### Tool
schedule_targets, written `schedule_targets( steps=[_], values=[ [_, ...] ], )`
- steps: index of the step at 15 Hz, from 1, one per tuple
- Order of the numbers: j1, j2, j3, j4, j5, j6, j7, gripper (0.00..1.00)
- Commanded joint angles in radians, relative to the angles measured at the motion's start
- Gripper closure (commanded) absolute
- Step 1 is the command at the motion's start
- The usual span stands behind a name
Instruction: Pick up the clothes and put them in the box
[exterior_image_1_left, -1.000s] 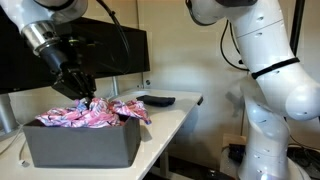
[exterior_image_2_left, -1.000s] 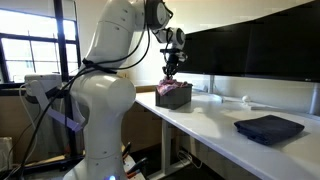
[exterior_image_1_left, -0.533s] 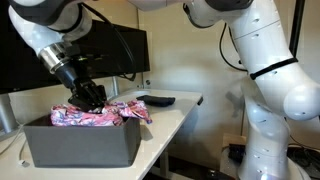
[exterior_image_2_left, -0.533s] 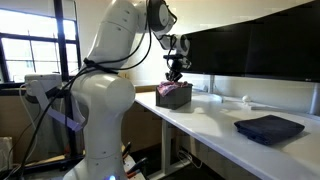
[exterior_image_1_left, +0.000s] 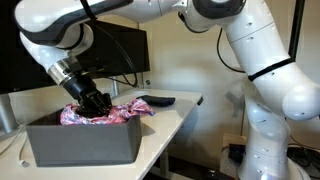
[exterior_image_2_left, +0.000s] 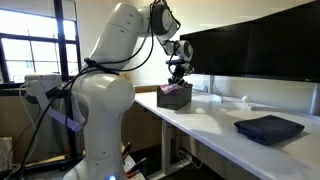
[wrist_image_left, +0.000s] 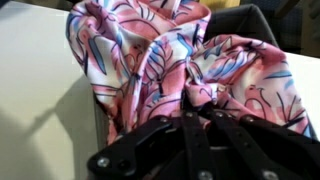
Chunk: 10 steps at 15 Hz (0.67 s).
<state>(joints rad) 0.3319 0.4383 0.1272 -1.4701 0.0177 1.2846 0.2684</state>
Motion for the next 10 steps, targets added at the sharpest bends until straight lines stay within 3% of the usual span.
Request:
schedule_targets(
  steps=[1,4,5,6,10],
  values=[
    [-0.006,0.022,0.002,-0.006,-0.014,-0.016,0.032,0.90],
    [-0.004,0.024,0.003,0.002,-0.017,-0.027,0.035,0.93],
    [-0.004,0.022,0.004,0.009,-0.021,-0.026,0.028,0.65],
    [-0.003,0.019,0.005,0.018,-0.026,-0.024,0.020,0.65],
    [-0.002,0.004,0.009,0.072,-0.041,-0.010,0.004,0.41]
  ],
)
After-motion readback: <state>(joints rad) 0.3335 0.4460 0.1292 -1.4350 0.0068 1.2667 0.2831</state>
